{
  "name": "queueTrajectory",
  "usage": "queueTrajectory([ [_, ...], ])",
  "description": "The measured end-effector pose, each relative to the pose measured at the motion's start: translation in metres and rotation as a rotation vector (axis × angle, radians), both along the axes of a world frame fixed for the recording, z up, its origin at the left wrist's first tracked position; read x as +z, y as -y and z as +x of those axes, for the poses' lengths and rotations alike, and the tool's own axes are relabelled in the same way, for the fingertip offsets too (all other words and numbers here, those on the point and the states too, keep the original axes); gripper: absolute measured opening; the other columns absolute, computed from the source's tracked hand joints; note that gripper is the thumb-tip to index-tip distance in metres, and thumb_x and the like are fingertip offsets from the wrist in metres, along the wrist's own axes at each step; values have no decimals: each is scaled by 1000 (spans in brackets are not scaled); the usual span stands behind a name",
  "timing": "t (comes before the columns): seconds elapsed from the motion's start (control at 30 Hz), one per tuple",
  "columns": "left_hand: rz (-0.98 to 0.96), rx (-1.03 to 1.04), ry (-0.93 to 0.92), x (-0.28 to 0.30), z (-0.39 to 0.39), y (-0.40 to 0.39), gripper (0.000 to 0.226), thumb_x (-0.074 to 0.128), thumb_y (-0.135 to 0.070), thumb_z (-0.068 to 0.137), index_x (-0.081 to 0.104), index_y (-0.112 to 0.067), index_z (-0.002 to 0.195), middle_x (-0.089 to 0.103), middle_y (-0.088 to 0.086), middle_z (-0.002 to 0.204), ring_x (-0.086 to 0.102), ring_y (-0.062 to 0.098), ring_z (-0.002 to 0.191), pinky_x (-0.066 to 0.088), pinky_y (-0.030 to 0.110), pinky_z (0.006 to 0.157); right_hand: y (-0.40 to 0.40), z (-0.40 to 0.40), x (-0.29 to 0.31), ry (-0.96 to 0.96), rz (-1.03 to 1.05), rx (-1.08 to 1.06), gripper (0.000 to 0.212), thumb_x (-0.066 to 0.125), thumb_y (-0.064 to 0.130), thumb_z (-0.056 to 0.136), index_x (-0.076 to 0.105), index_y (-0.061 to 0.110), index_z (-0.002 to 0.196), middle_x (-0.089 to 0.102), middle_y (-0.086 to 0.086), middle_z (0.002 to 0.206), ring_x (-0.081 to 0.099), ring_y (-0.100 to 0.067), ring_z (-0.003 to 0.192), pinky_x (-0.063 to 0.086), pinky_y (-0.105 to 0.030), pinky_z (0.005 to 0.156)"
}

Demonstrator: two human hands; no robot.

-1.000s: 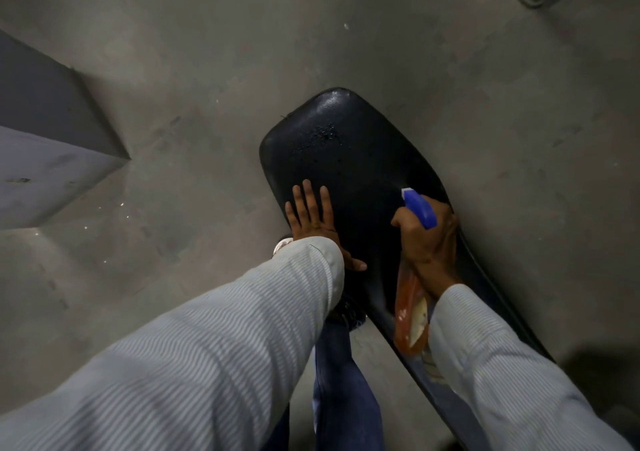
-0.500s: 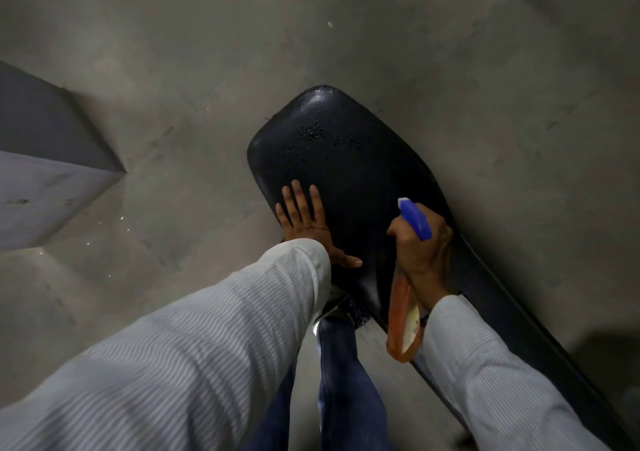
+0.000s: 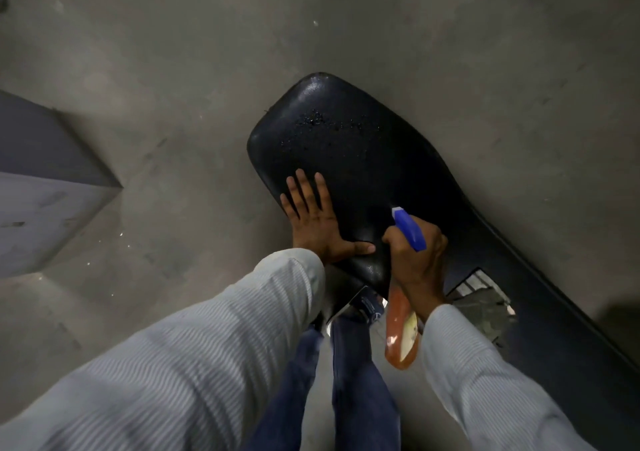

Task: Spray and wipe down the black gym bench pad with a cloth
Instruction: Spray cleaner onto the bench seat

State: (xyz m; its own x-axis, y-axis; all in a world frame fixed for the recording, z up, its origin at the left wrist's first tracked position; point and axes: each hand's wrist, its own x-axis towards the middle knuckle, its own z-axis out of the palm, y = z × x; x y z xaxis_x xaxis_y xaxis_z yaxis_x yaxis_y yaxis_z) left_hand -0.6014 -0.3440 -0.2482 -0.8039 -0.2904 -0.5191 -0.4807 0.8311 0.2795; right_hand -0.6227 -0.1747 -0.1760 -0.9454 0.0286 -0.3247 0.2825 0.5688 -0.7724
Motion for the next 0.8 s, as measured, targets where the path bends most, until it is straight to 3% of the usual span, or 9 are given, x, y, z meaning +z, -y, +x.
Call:
queueTrajectory([
  [0.07,-8,-19,-110,-6,8,1,173,43,-112,46,-18,-6,168,-33,27,171,-35,48,156,-19,66,127,1,12,-5,-24,-28,-20,30,59,34,82,52,11,63,52,-7,58,52,-26,55,49,-48,58],
  [0.2,-40,-34,-261,-14,19,-1,165,41,-113,54,-9,-5,170,-25,27,174,-25,48,161,-14,67,129,4,36,-14,-45,-106,-49,29,57,35,83,55,14,63,52,-6,57,51,-23,53,46,-39,57],
  [0.37,-128,-134,-448,-27,25,3,136,44,-99,79,11,-5,171,-4,27,178,-7,44,166,-5,67,131,6,56,-27,-114,-140,-184,21,62,16,83,62,3,66,57,-13,62,54,-21,58,42,-22,56],
  [0.53,-159,-355,-574,-41,19,-4,114,49,-87,89,23,-10,170,11,21,179,6,38,167,4,66,132,10,60,-42,-156,-168,-254,28,63,14,81,51,21,57,47,0,53,43,-11,49,36,-31,50],
  [0.7,-186,-345,-601,-47,21,-4,112,48,-86,90,25,-12,170,13,20,179,8,38,167,4,65,132,5,71,-49,-183,-190,-289,28,62,12,86,52,24,62,48,3,57,46,-6,53,38,-15,56],
  [0.8,-162,-331,-612,-46,20,-7,111,50,-84,90,25,-10,170,13,21,178,7,39,167,2,65,132,-4,79,-47,-216,-181,-350,24,60,29,84,53,24,62,50,-2,57,49,-15,52,43,-27,55],
])
